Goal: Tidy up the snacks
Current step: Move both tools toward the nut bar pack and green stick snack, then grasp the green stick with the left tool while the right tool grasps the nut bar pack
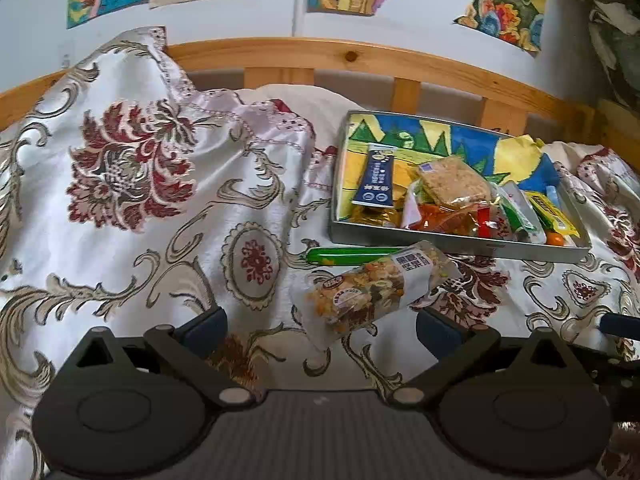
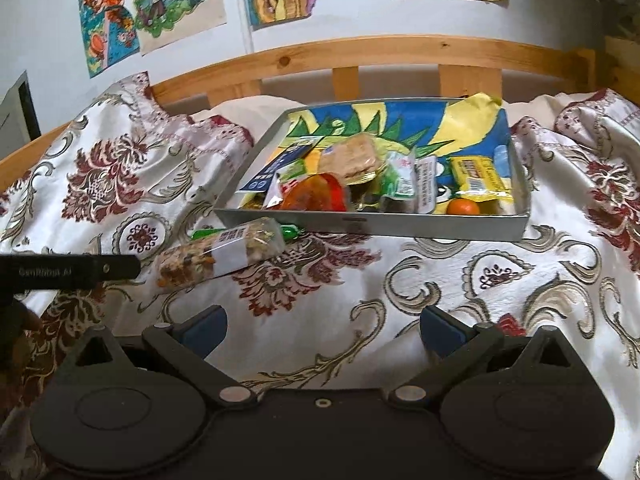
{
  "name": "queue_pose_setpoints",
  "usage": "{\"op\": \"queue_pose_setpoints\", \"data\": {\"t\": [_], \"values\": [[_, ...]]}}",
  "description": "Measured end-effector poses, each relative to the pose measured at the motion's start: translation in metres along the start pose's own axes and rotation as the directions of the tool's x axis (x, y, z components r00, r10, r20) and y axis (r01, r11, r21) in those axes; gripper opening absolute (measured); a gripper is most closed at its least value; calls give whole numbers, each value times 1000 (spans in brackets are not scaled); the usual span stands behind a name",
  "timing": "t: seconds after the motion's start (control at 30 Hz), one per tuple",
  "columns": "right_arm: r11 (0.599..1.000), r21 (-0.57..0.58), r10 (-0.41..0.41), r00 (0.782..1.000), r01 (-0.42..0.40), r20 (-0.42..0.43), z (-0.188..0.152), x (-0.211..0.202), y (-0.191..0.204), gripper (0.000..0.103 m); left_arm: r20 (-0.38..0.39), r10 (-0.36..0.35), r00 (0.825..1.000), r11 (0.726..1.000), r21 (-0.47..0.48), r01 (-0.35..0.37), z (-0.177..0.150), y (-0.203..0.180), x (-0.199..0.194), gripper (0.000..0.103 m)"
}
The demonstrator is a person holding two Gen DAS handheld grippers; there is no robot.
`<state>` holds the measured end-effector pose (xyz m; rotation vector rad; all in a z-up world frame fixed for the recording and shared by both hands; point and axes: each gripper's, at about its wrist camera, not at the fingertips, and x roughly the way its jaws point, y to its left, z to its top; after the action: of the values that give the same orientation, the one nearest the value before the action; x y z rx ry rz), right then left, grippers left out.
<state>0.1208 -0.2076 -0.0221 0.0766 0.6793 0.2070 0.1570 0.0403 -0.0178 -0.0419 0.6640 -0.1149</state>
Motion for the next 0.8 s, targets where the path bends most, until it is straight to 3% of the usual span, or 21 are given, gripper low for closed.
{"op": "queue_pose_setpoints", "data": {"t": [0.57,0.8], "values": [[996,-85,38,999,-37,20,25,41,3,102,-35,-133,990,974,178,138,25,-2,53,102],[996,-70,45,999,-46,-13,23,63,8,102,-22,-148,989,967,207,149,43,7,73,102]]}}
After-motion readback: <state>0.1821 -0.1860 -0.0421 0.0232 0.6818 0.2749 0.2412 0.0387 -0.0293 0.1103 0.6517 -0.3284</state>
